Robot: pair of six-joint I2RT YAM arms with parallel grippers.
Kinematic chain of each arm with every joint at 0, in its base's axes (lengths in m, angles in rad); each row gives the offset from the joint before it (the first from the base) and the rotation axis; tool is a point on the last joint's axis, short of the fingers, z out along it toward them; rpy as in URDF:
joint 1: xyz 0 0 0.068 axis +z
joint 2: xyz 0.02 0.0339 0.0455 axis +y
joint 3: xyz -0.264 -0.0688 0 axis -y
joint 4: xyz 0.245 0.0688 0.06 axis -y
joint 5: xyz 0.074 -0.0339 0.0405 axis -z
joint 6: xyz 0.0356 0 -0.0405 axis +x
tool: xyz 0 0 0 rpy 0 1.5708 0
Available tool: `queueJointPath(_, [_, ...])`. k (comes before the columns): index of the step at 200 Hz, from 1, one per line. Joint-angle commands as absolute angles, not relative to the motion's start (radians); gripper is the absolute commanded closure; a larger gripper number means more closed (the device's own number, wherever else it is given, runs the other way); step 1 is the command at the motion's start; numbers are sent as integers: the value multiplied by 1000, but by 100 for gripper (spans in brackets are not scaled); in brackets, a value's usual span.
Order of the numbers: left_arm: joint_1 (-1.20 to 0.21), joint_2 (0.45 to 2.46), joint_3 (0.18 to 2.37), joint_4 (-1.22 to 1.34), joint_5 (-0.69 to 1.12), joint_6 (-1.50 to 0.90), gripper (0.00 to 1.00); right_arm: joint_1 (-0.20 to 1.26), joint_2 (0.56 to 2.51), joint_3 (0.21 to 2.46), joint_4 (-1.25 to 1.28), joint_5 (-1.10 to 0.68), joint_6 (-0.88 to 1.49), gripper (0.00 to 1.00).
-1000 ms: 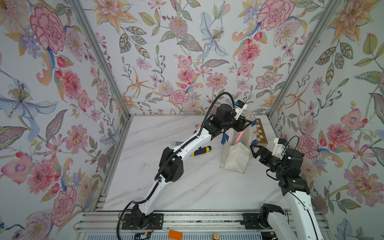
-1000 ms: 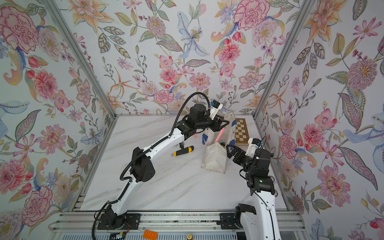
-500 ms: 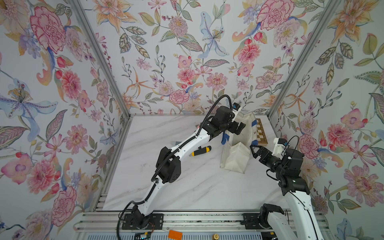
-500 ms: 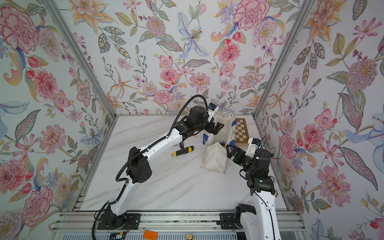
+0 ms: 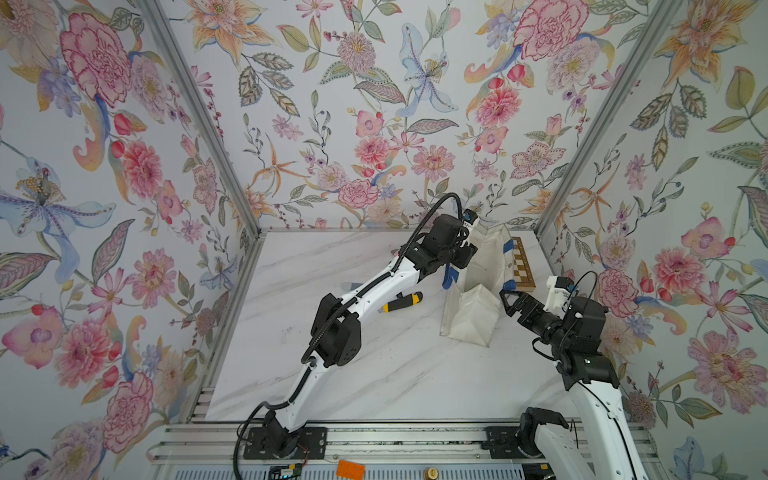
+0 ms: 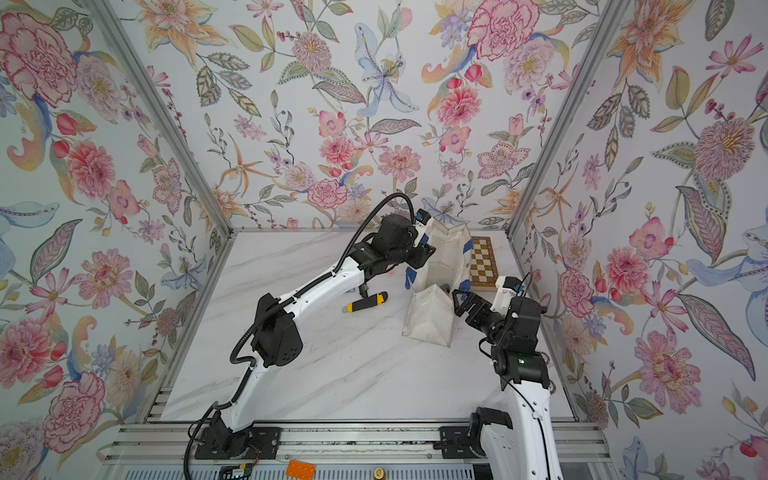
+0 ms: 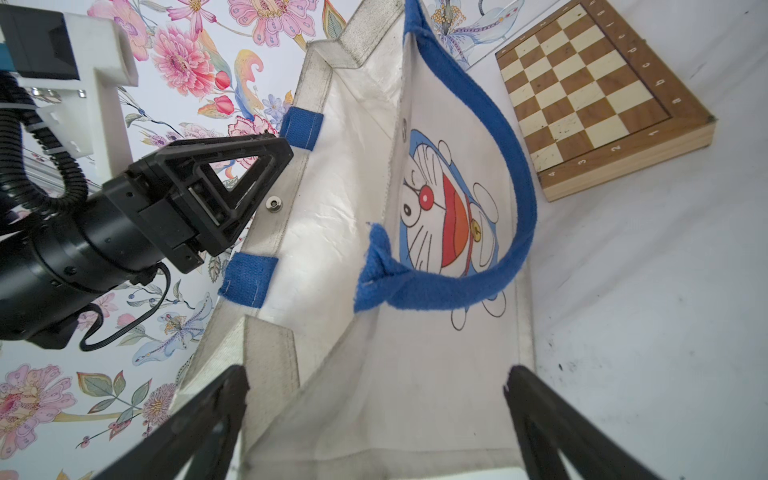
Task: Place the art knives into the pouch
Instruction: Adjust the pouch at the center of the board.
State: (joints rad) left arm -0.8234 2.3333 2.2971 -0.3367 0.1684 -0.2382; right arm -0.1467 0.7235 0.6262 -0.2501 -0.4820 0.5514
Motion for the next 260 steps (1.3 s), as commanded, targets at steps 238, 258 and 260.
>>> queueJointPath(238, [-813, 1837, 1653, -212, 53, -254, 16, 350, 936, 1010, -490, -115, 315, 1])
queueJointPath(258, [-766, 1733, 1532, -165, 33, -272, 1, 417, 1008, 1075, -500, -78, 306, 1])
queueJointPath(260, [-761, 1724, 1519, -162, 31, -274, 1, 425, 1017, 1081, -501, -74, 306, 1])
